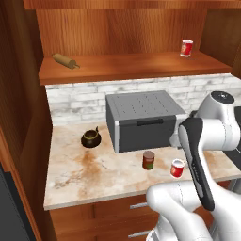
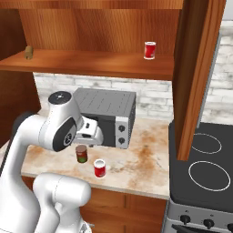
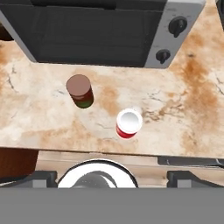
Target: Pick the cans from the counter and place them in their designated side in the cabinet.
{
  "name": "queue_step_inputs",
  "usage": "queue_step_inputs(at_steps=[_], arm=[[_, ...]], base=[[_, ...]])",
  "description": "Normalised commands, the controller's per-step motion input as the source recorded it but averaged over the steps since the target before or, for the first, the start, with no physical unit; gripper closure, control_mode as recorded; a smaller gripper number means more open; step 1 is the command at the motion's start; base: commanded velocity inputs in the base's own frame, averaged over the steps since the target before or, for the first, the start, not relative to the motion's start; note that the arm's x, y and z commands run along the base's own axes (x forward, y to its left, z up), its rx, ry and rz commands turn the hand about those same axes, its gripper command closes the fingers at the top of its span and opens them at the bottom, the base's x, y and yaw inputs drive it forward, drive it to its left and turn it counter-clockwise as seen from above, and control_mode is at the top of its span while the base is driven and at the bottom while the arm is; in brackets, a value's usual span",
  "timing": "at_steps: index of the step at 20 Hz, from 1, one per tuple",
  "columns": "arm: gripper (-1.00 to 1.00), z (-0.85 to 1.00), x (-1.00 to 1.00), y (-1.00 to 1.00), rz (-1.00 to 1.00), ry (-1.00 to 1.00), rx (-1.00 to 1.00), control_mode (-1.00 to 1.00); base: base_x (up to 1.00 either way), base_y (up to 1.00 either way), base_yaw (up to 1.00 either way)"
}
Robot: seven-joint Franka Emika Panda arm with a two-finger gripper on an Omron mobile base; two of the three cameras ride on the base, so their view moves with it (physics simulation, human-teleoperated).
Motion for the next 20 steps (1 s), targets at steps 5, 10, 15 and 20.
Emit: queue_step_inputs(at_steps=[5, 10, 15, 20], arm=[[-1.0, -0.19, 0.0, -0.16, 0.0, 0.0, 0.0, -1.0], [-1.0, -0.15, 0.01, -0.1, 0.01, 0.0, 0.0, -1.0], [-1.0, -0.14, 0.09, -0.04, 0.02, 0.0, 0.0, -1.0], [-1.0, -0.13, 0.12, 0.0, 0.02, 0.0, 0.0, -1.0]], base=[[0.0, 0.0, 0.0], [0.0, 0.0, 0.0], [0.0, 0.0, 0.0], [0.0, 0.0, 0.0]])
